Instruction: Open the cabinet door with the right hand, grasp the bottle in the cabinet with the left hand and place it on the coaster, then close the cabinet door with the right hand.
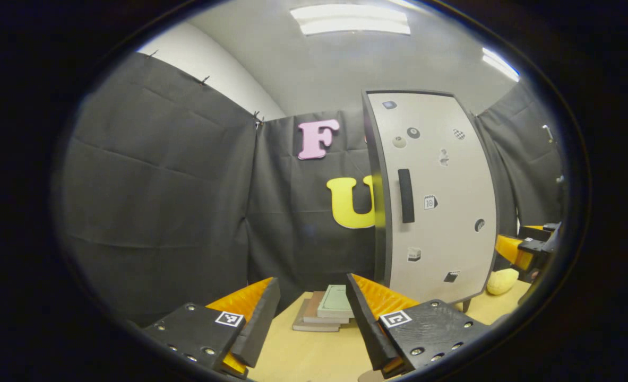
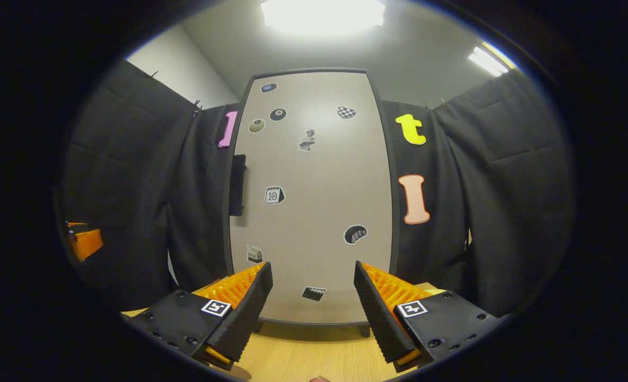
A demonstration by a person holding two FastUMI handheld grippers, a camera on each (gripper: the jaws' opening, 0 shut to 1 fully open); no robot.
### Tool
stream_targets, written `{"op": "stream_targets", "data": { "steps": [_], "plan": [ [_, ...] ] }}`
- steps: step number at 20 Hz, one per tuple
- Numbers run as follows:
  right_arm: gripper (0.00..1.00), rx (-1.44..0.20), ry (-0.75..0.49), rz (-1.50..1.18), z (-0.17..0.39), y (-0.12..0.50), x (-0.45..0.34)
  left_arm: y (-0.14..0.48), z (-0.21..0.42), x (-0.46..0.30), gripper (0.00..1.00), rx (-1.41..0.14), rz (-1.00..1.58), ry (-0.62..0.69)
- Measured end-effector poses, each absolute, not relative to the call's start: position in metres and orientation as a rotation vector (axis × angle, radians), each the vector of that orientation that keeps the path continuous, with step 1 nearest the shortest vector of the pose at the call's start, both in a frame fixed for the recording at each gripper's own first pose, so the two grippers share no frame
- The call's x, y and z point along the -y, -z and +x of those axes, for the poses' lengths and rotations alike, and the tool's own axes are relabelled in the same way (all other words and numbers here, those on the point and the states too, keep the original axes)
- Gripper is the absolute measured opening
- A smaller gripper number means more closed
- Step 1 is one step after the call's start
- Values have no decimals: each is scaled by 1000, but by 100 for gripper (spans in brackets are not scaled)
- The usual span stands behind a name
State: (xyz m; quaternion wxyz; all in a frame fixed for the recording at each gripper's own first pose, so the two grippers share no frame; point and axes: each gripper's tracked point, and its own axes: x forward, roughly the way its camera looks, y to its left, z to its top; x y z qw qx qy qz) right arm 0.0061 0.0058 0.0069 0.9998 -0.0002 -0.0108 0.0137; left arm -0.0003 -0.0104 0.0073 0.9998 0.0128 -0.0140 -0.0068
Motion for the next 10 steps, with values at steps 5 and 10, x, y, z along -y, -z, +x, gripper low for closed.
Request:
{"op": "stream_targets", "data": {
  "steps": [5,10],
  "plan": [
    [97,49,-54,19,22,-30,-26,-1,-2,3,76,21,29,10],
    [97,73,-96,71,53,-68,-55,5,0,-14,78,2,17,-11]
  ]
}}
